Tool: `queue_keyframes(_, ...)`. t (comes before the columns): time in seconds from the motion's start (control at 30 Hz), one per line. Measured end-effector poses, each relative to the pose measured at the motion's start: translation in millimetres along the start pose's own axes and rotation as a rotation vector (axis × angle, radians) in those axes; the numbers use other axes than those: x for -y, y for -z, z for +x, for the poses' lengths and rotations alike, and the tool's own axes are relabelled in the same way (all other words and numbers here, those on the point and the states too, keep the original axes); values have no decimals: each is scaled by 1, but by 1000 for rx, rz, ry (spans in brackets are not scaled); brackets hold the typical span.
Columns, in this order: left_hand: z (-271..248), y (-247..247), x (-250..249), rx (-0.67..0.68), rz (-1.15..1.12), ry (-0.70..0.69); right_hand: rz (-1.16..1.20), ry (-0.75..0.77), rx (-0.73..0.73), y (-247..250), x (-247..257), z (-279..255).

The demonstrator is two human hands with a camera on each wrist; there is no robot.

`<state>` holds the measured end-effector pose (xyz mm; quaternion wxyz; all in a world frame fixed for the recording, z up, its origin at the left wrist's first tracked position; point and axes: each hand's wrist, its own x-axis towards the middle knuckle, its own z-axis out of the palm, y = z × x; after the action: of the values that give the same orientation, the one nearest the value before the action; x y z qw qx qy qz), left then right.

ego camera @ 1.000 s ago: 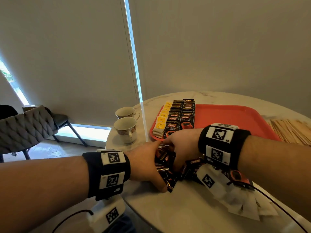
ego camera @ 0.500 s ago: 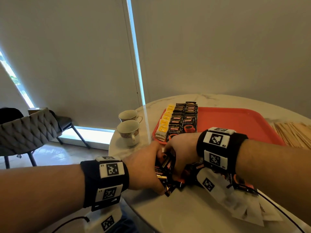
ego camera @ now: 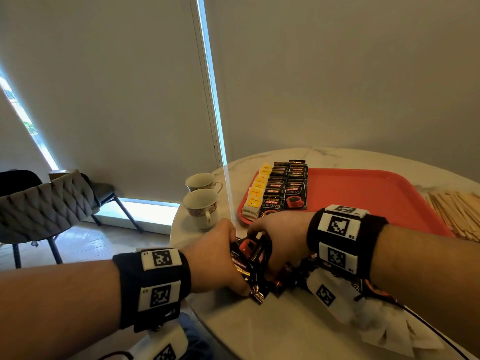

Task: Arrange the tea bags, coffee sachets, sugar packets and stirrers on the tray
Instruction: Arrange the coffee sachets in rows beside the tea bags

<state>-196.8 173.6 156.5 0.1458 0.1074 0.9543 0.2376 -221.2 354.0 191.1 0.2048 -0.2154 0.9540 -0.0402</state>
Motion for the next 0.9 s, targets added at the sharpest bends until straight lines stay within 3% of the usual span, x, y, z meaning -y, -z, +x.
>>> queue_keyframes(0.1, -1, -1, 5, 40, -160, 33, -13, 9, -10, 1, 0, -2)
queue_keyframes(0.3, 13, -10, 15, -75, -463, 97, -40, 20, -22, 3, 2, 0)
queue_keyframes(0.4, 18, -9, 12, -55, -569, 145, 21, 56, -56, 3, 0, -1)
queue_keyframes(0.53, 26, -6, 4, -51, -786, 96, 164, 103, -171, 4, -10, 2)
queue_keyframes(0.9, 77, 2, -59, -172, -1113, -55, 1283, 275, -357, 8, -72, -2)
